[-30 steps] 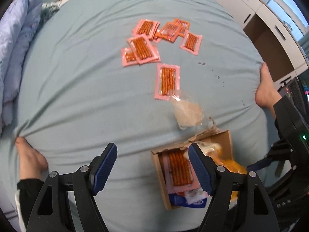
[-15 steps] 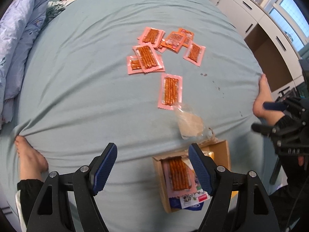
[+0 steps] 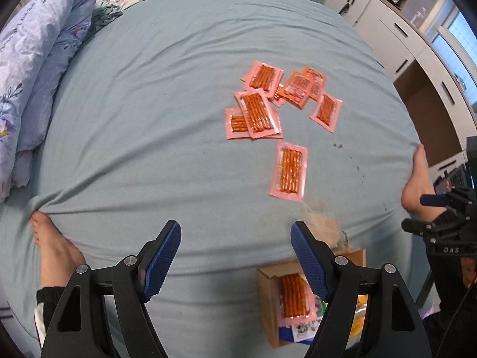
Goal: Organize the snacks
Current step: 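Raise both tools and move them back over the remaining packets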
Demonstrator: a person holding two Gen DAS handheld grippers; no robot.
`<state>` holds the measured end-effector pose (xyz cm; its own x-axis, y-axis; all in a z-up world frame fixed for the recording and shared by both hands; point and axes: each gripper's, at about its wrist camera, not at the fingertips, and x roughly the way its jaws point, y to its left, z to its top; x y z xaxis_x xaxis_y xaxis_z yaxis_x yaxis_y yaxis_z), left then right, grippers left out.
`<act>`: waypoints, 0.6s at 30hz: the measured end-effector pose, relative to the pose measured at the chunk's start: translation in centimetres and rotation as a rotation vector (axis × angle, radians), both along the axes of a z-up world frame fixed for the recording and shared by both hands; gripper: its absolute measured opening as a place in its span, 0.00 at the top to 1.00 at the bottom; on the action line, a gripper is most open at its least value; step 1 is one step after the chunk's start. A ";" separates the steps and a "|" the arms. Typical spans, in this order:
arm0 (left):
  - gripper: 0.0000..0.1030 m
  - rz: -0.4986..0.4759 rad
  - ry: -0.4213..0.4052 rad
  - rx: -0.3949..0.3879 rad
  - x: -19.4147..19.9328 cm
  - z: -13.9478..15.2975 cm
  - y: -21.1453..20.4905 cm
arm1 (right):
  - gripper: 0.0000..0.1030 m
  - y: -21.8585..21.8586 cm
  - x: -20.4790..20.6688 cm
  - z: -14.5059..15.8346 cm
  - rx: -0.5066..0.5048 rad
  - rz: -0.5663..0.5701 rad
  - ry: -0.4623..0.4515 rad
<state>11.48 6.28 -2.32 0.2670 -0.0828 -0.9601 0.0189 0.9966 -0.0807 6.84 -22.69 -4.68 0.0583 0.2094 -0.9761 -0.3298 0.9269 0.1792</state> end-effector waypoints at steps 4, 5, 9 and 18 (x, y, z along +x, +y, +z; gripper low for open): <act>0.25 0.004 0.002 0.014 0.8 -0.4 0.2 | 0.31 0.2 0.4 0.1 0.009 0.015 -0.019; 0.25 0.007 0.002 0.017 1.1 -0.5 0.2 | 0.31 0.2 0.5 0.1 0.018 0.017 -0.021; 0.25 0.018 0.012 0.028 1.8 -1.4 0.1 | 0.31 -0.1 1.0 0.5 0.037 0.002 -0.015; 0.25 0.023 0.040 0.019 3.7 -2.7 -0.1 | 0.31 -0.3 3.3 0.2 -0.006 -0.077 -0.065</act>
<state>15.21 6.20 -5.00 0.2296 -0.0584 -0.9715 -0.0073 0.9981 -0.0617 10.19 -22.99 -4.51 0.1374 0.1958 -0.9710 -0.2684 0.9510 0.1538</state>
